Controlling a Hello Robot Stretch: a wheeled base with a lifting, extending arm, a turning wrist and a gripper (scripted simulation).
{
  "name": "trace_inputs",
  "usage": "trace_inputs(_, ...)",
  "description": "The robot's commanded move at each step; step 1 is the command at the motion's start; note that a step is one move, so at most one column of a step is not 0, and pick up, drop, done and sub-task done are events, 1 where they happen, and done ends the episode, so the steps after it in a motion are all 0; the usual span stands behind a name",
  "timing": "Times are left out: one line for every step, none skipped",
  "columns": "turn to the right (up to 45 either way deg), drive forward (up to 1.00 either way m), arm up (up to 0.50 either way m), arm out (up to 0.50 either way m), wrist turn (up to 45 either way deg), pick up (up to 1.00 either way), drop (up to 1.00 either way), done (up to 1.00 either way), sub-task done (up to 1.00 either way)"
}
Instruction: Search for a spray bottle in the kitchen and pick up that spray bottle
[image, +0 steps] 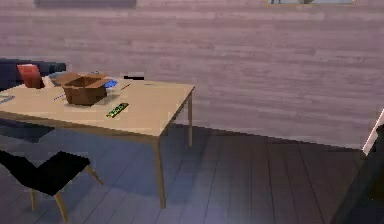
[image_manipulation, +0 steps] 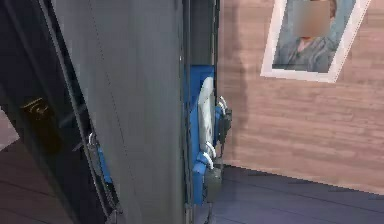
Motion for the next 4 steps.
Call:
trace_inputs(24.0,0.0,0.0,0.0,0.0,0.0,0.0,0.0,0.0)
trace_inputs(0.0,1.0,0.0,0.0,0.0,0.0,0.0,0.0,0.0)
trace_inputs(27.0,0.0,0.0,0.0,0.0,0.0,0.0,0.0,0.0)
trace_inputs(0.0,0.05,0.0,0.0,0.0,0.0,0.0,0.0,0.0)
